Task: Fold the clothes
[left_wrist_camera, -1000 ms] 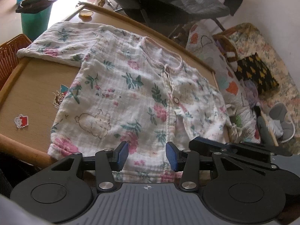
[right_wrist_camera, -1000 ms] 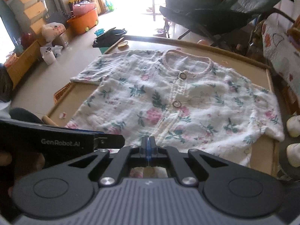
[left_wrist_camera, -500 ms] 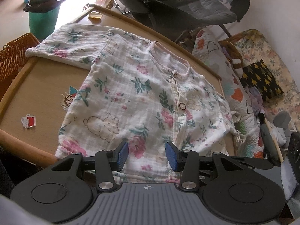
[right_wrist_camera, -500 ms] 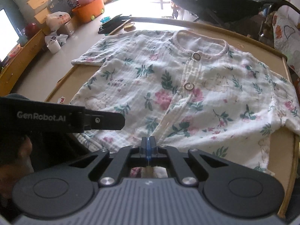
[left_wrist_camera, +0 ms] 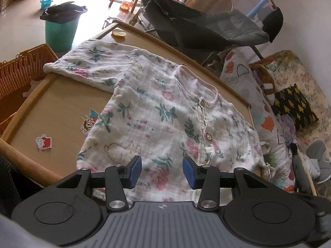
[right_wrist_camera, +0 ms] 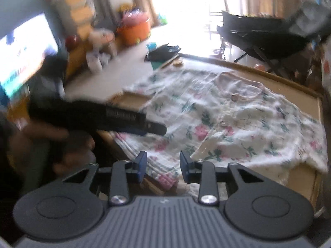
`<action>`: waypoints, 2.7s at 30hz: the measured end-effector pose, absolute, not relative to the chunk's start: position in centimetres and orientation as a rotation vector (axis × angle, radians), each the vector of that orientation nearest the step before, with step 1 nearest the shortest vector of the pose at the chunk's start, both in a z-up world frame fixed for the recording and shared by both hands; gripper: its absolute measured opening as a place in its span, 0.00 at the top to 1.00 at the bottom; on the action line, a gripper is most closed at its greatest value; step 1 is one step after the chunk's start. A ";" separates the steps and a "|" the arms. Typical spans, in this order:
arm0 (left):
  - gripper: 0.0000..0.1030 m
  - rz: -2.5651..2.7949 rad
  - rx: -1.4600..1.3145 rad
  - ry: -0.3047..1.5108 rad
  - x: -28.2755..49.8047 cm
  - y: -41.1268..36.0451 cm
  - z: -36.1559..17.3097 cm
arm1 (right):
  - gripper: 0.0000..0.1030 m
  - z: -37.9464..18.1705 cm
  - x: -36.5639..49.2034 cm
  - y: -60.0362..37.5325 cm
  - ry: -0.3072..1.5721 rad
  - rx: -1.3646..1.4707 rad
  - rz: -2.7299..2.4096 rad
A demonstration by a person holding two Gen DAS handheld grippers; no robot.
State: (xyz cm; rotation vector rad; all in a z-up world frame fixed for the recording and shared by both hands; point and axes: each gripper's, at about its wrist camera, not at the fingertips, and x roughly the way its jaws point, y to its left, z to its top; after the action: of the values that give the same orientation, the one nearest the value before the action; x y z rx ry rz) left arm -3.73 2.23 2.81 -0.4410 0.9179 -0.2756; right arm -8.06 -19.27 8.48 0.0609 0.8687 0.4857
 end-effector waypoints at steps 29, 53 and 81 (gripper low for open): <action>0.55 -0.401 -0.255 1.011 -0.1 -8.8 1.8 | 0.99 3.1 -7.9 -29.3 1.085 0.250 0.014; 0.39 -0.332 -0.301 0.857 -2.0 -4.2 6.1 | 0.77 7.6 -9.9 -27.6 0.990 0.039 -0.008; 0.38 -0.099 -0.436 0.917 -4.1 4.9 5.0 | 0.68 2.3 -5.8 -22.5 0.995 -0.065 0.151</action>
State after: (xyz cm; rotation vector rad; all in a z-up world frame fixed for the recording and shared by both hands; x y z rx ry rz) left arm -4.11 4.90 4.95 -0.4355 0.9168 -0.0990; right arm -5.75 -22.54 2.26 -0.0650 0.9952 0.1514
